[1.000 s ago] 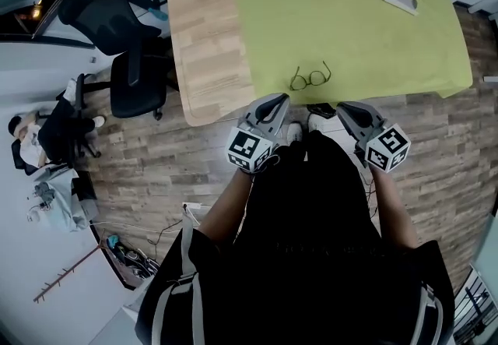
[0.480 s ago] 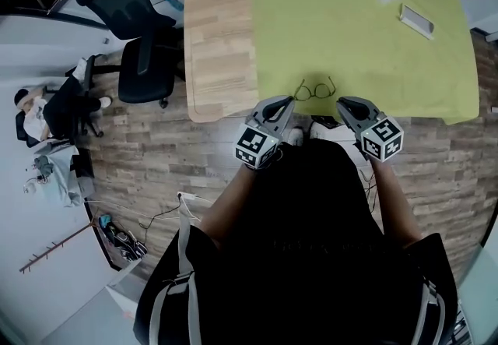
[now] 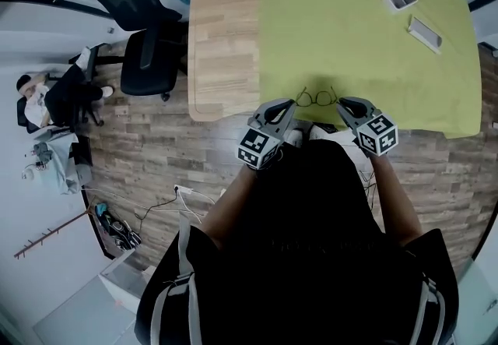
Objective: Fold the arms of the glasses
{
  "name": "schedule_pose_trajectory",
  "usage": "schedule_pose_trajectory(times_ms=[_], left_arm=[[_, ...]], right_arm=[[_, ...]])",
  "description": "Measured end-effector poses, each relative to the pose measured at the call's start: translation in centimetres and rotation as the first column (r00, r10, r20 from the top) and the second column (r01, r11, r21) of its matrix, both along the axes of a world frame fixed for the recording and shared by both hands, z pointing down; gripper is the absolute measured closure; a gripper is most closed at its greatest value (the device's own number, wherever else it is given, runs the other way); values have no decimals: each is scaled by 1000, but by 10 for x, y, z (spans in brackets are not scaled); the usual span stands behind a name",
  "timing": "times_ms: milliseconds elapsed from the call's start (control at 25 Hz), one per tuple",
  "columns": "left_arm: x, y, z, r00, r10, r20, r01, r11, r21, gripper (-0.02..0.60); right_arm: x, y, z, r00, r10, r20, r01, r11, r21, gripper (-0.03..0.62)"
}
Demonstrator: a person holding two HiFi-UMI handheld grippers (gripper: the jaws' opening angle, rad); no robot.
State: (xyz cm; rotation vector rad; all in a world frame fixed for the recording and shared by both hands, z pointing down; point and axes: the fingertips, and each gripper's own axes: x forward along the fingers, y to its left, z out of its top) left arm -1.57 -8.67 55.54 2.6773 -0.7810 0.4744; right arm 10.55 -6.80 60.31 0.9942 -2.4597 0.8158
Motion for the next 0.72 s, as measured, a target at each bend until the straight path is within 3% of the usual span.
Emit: schedule_pose_trajectory(times_ms=[400,720], left_arm=[[4,3,9,1000,8,-2,-8,1000,-7,563],[-7,2,8,1000,-18,20,19,1000,-8,562]], right_arm=[[-5,-15,27,988,-115,-101,113,993,-18,560],[-8,-25,34,986,-117,-114,115,993,-26,562]])
